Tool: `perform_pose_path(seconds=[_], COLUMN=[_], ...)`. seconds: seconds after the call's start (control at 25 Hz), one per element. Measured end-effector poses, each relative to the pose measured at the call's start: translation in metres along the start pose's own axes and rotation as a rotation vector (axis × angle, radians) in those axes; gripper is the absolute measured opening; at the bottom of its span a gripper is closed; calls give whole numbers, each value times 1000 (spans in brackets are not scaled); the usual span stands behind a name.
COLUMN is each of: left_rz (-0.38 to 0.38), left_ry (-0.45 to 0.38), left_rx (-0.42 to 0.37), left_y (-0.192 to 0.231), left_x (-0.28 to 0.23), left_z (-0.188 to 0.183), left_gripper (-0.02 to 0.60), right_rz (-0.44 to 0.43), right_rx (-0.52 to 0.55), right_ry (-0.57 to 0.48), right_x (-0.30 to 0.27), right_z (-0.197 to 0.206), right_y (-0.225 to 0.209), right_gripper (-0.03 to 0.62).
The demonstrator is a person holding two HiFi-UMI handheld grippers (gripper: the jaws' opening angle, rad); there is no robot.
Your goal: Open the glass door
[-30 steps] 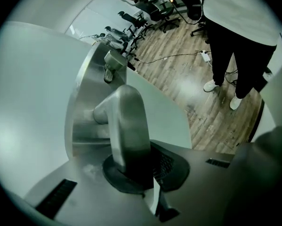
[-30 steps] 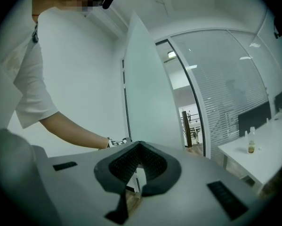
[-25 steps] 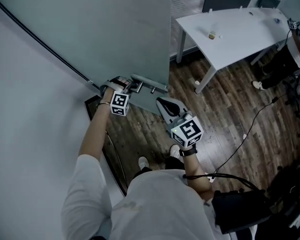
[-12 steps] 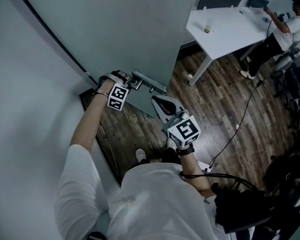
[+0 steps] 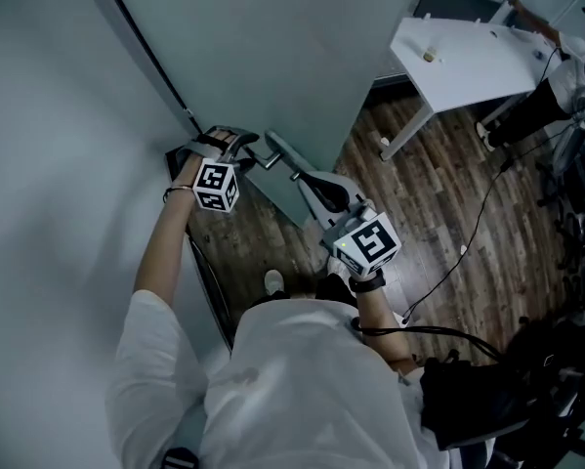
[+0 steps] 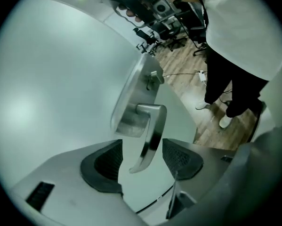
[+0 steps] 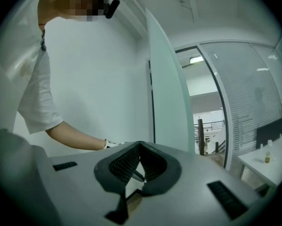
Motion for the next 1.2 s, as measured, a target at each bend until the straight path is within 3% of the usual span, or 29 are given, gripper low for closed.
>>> perform_pose_path(seconds=[0.12,0.24,0.4,0.72,1.0,1.2], left_rz=[-73,-143,-239,-456,-623,-741], left_ry=[4,7,53,108,155,169], left_rx=[136,297,514,954,1172,1303], left_y=[-14,-29,-52,-93,-122,-145], left_x=[27,52,73,130,172,199], left_z=[-3,-3,-1,-3,-8,-20], left_gripper=[252,252,252,249,241,236], right_rz=[-133,-326,-512,-698,-825,-785], right_rx=[27,110,178,122,130,152], right_ry=[21,-20,84,56,91,171], right_x=[3,6,21,35,21,-5], right_z=[-2,-8,17,1,10,33], right_y=[28,67,86,97,110,101], right_gripper=[-5,-5,-5,-5,-5,-5])
Point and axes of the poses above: the fingertips, and each gripper's own axes: x backward along the fingers, y to its left, z out of its underside, the point moved 1 cm from there along x, backward along the fingers, and after that the axes turned 9 degrees about -x, right-handed, at the moved point
